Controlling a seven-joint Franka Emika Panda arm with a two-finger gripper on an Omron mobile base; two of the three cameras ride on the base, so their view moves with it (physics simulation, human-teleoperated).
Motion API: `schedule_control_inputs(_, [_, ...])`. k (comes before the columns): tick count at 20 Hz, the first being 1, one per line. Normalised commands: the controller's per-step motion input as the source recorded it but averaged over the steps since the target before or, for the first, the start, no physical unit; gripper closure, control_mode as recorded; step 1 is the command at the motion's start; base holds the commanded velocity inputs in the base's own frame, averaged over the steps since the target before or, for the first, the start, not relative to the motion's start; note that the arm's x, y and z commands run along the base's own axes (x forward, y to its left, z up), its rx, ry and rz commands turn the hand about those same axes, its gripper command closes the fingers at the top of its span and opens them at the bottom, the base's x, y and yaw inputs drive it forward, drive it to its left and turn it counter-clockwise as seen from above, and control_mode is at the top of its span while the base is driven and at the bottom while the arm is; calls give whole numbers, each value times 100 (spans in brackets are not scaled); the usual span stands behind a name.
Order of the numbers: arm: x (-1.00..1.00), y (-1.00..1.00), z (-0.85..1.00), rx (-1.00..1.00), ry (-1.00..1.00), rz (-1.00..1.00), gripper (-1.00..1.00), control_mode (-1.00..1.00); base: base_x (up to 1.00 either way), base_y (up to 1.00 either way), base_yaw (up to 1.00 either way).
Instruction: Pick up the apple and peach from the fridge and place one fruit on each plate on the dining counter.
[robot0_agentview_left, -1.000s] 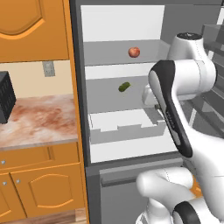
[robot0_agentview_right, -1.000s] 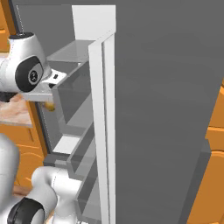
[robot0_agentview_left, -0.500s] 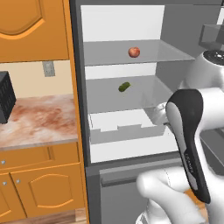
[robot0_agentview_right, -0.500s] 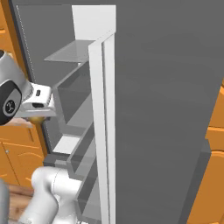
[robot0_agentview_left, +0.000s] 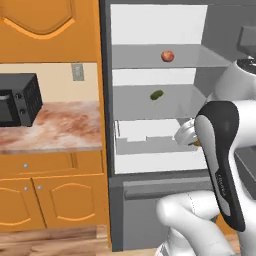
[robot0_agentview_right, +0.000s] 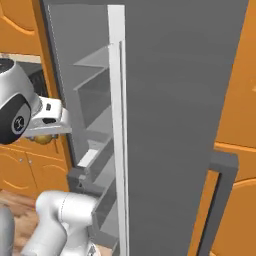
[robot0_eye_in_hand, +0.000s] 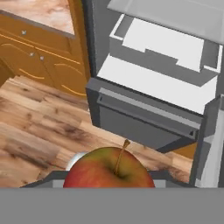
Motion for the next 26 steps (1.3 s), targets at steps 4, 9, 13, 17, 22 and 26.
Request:
schedule_control_inputs(4, [0, 0, 0, 0, 0, 0, 100, 100, -74, 21, 53])
schedule_control_inputs(9, [0, 0, 0, 0, 0, 0, 100, 100, -71, 27, 58])
schedule_control_inputs(13, [0, 0, 0, 0, 0, 0, 100, 100, -66, 22, 65])
schedule_control_inputs(17, [0, 0, 0, 0, 0, 0, 100, 100, -50, -11, 78])
schedule_control_inputs(22, [0, 0, 0, 0, 0, 0, 100, 100, -52, -16, 77])
schedule_control_inputs(26, [0, 0, 0, 0, 0, 0, 100, 100, -77, -10, 66])
